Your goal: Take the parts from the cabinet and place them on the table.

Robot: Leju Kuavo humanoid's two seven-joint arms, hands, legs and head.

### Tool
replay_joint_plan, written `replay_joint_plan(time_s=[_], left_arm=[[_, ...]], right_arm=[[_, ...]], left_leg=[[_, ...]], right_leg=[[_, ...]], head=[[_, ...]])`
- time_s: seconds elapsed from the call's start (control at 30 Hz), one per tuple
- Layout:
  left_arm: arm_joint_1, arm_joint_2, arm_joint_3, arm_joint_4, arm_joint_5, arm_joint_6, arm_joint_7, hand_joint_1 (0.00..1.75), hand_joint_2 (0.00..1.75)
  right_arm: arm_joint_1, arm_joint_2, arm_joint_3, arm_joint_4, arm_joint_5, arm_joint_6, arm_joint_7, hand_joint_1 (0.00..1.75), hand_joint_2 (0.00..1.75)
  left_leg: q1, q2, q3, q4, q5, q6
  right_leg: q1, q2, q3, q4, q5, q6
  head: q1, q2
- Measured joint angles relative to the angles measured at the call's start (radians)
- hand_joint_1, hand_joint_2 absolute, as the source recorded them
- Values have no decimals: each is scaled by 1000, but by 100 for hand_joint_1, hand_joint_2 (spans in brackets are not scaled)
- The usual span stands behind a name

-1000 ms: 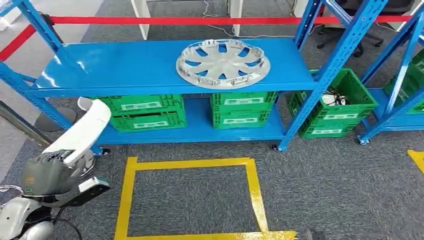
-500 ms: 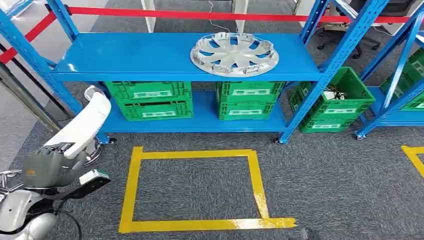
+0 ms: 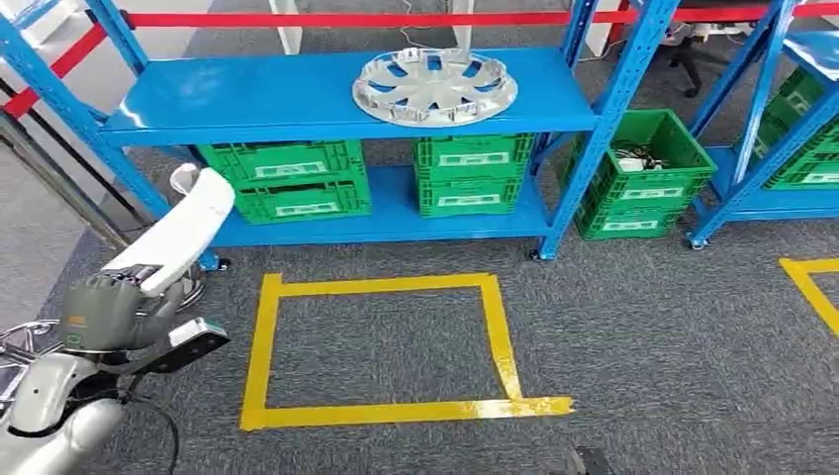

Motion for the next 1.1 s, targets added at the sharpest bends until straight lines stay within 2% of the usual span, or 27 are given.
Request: replay_joint_plan(time_s=[0.03, 0.1, 0.13, 0.17, 0.23, 0.33, 0.37, 0.4, 0.43, 0.47, 0.5, 0.53, 0.57, 0.6, 0.63, 0.67, 0.7, 0.73, 0.77, 0.83, 0.87, 0.9, 0.93, 1.0, 1.03, 1.07, 1.1], left_arm=[[-2, 0, -3, 5, 2, 0, 0, 175, 175], [-4, 0, -8, 12, 2, -1, 0, 175, 175], [-7, 0, -11, 15, 3, -1, 0, 175, 175], [-11, 0, -13, 18, 5, -2, 0, 175, 175], [-23, 0, -16, 18, 5, -2, 0, 175, 175], [-27, 1, -20, 22, 5, -3, 0, 175, 175], [-28, -2, -21, 24, 5, -4, 0, 175, 175], [-32, -2, -23, 25, 5, -6, 0, 175, 175], [-33, -3, -24, 26, 8, -6, 0, 175, 175], [-33, -3, -25, 26, 10, -8, 0, 175, 175], [-33, -3, -26, 27, 15, -11, 0, 175, 175], [-35, -3, -27, 29, 20, -17, 0, 175, 175], [-35, -3, -31, 32, 24, -19, 2, 175, 175], [-36, -4, -35, 34, 26, -21, 2, 175, 175], [-36, -5, -40, 37, 29, -24, 2, 175, 175], [-37, -5, -43, 39, 35, -25, 2, 175, 175], [-39, -5, -45, 40, 37, -25, 3, 175, 175], [-41, -4, -46, 40, 37, -25, 3, 175, 175], [-45, -4, -46, 42, 37, -25, 3, 175, 175], [-51, -5, -48, 43, 37, -26, 3, 175, 175], [-50, -4, -50, 44, 37, -26, 3, 175, 175], [-50, -4, -51, 46, 37, -26, 3, 175, 175], [-50, -2, -52, 47, 38, -26, 3, 175, 175], [-50, 0, -54, 48, 39, -25, 3, 175, 175], [-49, 0, -57, 49, 39, -25, 3, 175, 175], [-48, 0, -61, 51, 39, -25, 4, 175, 175], [-47, 0, -64, 52, 38, -25, 5, 175, 175]], right_arm=[[-1, 0, 3, 2, 0, -1, 0, 0, 0], [0, 0, 6, 5, 0, -1, 0, 0, 0], [0, 0, 8, 7, 0, -3, 0, 0, 0], [0, 0, 11, 8, 0, -5, 0, 0, 0], [-1, 0, 13, 12, 0, -8, -1, 0, 0], [1, 0, 18, 16, 0, -8, -1, 0, 0], [4, -2, 19, 16, 0, -9, -1, 0, 0], [4, -3, 20, 17, 0, -10, -1, 0, 0], [4, -3, 21, 19, 0, -11, 0, 0, 0], [4, -3, 21, 20, 0, -12, 0, 0, 0], [3, -5, 21, 20, 1, -14, 0, 0, 0], [3, -5, 22, 21, 3, -16, 0, 0, 0], [3, -5, 22, 23, 4, -18, 0, 0, 0], [2, -5, 22, 26, 5, -21, 0, 0, 0], [2, -5, 23, 27, 5, -26, 0, 0, 0], [1, -5, 23, 28, 5, -29, 1, 0, 0], [-2, -5, 24, 29, 5, -29, 1, 0, 0], [-5, -5, 25, 29, 5, -30, 1, 0, 0], [-9, -5, 25, 31, 5, -30, 1, 0, 0], [-10, -5, 26, 35, 5, -30, 1, 0, 0], [-7, -5, 25, 37, 5, -31, 2, 0, 0], [-6, -7, 25, 37, 5, -33, 2, 0, 0], [-6, -8, 25, 38, 5, -34, 2, 0, 0], [-7, -8, 25, 41, 5, -35, 2, 0, 0], [-6, -8, 25, 42, 6, -35, 1, 0, 0], [-4, -8, 25, 44, 7, -35, 0, 0, 0], [-3, -8, 25, 45, 7, -34, -3, 0, 0]], left_leg=[[0, 0, 0, 63, -1, -1], [0, 0, 42, 70, 70, 1], [-1, 0, 91, 14, 108, 4], [-1, 0, 150, -63, 113, 9], [-8, 0, 267, -246, 40, 22], [-17, 0, 249, -245, 58, 35], [-6, 6, 234, -255, 76, 45], [-6, 7, 218, -254, 89, 53], [-6, 7, 201, -255, 101, 59], [-6, 6, 184, -255, 113, 59], [-6, 6, 167, -254, 126, 58], [-6, 6, 149, -253, 141, 57], [-6, 7, 133, -252, 154, 55], [-6, 7, 114, -251, 167, 51], [-6, 7, 99, -249, 178, 47], [-6, 7, 86, -248, 189, 43], [-6, 7, 83, -244, 198, 37], [-10, 6, 77, -238, 202, 32], [-10, 6, 75, -236, 211, 26], [-6, 6, 72, -242, 229, 13], [-3, 6, 69, -242, 233, 6], [-1, 5, 62, -232, 210, 1], [-1, 5, 50, -195, 160, -2], [-1, 4, 2, -34, 53, -8], [-1, 4, -17, 38, 29, -9], [-1, 4, -21, 75, 26, -7], [-1, 4, 0, 60, 46, -4]], right_leg=[[2, 0, -21, 6, 12, -1], [3, 0, -67, 25, 30, 3], [3, 0, -91, 37, 39, 6], [3, 0, -109, 47, 46, 9], [7, 0, -130, 65, 60, 19], [-1, 0, -137, 56, 96, 34], [-1, 2, -144, 57, 88, 41], [-1, 5, -159, 74, 44, 46], [-4, 5, -177, 123, -26, 51], [-6, 5, -195, 190, -84, 55], [-8, 5, -208, 262, -123, 59], [-9, 5, -217, 333, -128, 64], [-11, 5, -219, 375, -91, 67], [-13, 5, -204, 384, -28, 67], [-15, 5, -174, 355, 18, 66], [-15, 5, -121, 290, 34, 62], [-15, 6, -42, 186, 3, 58], [-12, 7, 52, 63, -49, 55], [-13, 8, 75, 9, -82, 54], [-7, 9, 56, 14, -79, 41], [-9, 6, 52, 10, -68, 27], [-10, 3, 45, 10, -60, 16], [-9, 2, 39, 10, -52, 6], [-4, 2, 30, 11, -36, 1], [-1, 2, 21, 13, -29, 0], [1, 1, 12, 16, -24, 0], [4, 2, 4, 20, -21, -1]], head=[[0, 0], [0, 0], [0, 0], [0, 0], [2, 0], [1, 0], [-1, 0], [-3, 0], [8, 0], [9, 0], [8, 0], [9, 0], [9, 0], [9, 0], [9, 0], [9, 0], [9, 0], [11, 0], [9, 0], [10, 0], [11, 0], [8, 0], [8, 0], [6, 0], [7, 0], [6, 0], [7, 0]])
